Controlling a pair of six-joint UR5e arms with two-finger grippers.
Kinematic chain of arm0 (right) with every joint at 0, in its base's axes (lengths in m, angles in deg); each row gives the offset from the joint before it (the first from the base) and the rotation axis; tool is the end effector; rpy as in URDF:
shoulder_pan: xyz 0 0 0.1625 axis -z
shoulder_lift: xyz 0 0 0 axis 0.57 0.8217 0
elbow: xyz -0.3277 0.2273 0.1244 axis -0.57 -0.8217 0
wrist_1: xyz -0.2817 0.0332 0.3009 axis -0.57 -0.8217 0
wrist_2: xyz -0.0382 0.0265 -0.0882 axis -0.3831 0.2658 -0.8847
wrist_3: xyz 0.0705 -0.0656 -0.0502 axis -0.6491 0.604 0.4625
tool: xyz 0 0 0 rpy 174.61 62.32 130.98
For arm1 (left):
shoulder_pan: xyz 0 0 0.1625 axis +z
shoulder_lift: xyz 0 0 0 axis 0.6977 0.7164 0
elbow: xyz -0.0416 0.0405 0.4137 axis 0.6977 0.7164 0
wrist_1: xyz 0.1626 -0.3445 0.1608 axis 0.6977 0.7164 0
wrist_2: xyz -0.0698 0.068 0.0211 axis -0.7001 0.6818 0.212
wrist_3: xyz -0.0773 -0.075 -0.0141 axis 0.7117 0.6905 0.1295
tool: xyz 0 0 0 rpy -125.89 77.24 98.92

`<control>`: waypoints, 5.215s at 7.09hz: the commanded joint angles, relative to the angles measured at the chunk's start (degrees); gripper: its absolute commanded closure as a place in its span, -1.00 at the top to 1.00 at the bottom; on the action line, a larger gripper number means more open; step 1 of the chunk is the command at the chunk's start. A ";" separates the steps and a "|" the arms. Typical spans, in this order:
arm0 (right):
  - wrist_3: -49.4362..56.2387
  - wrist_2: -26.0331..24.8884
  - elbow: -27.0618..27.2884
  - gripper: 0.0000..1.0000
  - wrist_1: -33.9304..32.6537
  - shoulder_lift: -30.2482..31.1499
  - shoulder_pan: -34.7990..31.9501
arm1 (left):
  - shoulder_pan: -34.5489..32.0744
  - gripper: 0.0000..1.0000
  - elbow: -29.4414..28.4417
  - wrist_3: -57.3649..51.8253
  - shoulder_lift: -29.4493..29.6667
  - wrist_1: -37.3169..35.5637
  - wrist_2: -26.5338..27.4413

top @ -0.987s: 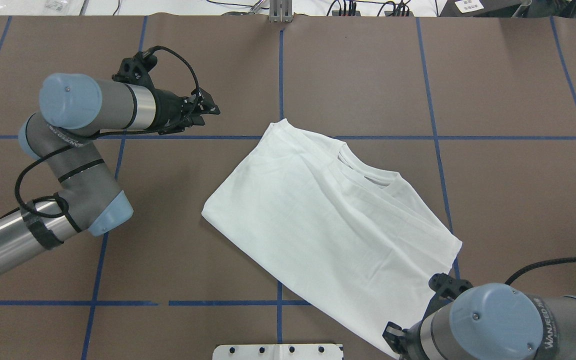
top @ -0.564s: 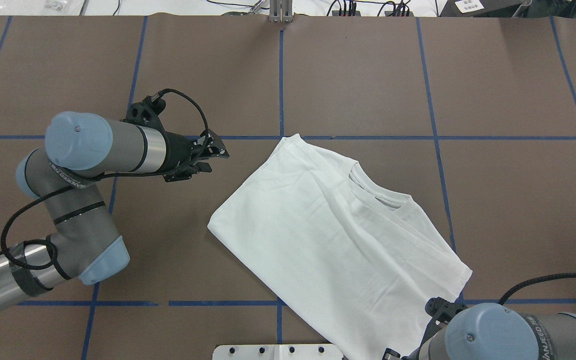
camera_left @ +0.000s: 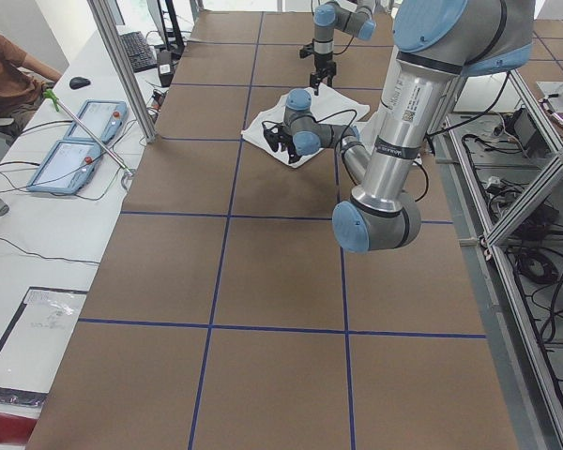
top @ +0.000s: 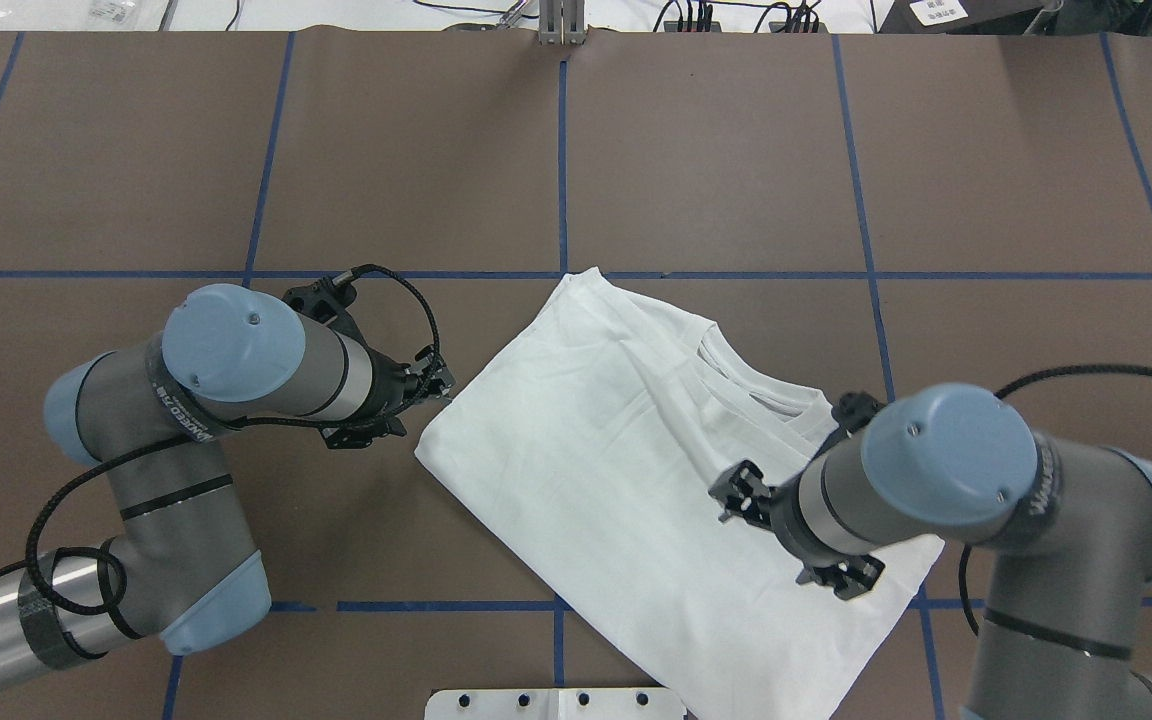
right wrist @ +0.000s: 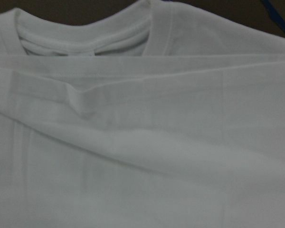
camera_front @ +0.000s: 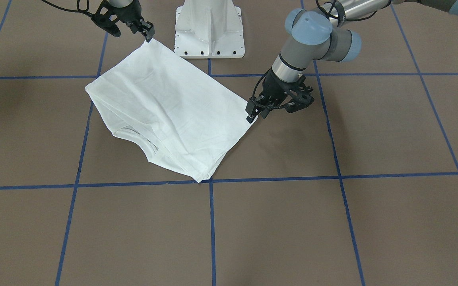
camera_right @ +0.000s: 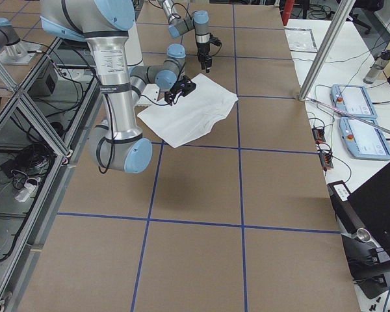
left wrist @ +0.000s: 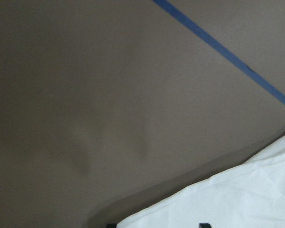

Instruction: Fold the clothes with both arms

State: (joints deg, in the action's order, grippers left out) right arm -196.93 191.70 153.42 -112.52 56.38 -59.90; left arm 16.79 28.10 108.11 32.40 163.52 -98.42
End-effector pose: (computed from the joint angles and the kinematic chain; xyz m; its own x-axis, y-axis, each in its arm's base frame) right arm -0.4365 -0.3132 0.2759 0.4937 0.6493 0.5784 -0.4202 0.7605 -0.4951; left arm 0.5119 -0.3824 0.2866 0.4068 -0.5128 -0.7560 0.3670 0.8496 -0.3788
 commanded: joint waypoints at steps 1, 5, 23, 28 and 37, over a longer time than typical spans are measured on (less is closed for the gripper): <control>9.72 -0.14 -5.01 1.00 0.07 -3.74 -7.61 | 3.10 0.29 -0.32 1.76 -0.15 -0.68 0.12; 10.64 0.12 -6.25 1.00 0.07 -4.54 -8.51 | 4.17 -0.73 -0.76 1.85 0.11 -0.68 2.92; -4.30 -17.11 -13.45 0.99 5.34 -7.79 8.80 | -18.60 0.02 -25.81 -19.24 10.31 27.35 3.64; -6.48 -17.11 -13.55 0.77 5.17 -7.70 10.65 | -18.60 0.05 -25.90 -19.33 9.52 27.35 3.64; -9.31 -17.63 -13.37 -1.00 4.73 -7.70 10.92 | -18.60 0.06 -25.29 -19.24 9.17 27.44 3.64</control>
State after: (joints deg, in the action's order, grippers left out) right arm -206.04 174.13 139.99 -107.78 48.72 -48.98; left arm -1.77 2.42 88.84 41.57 191.03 -94.78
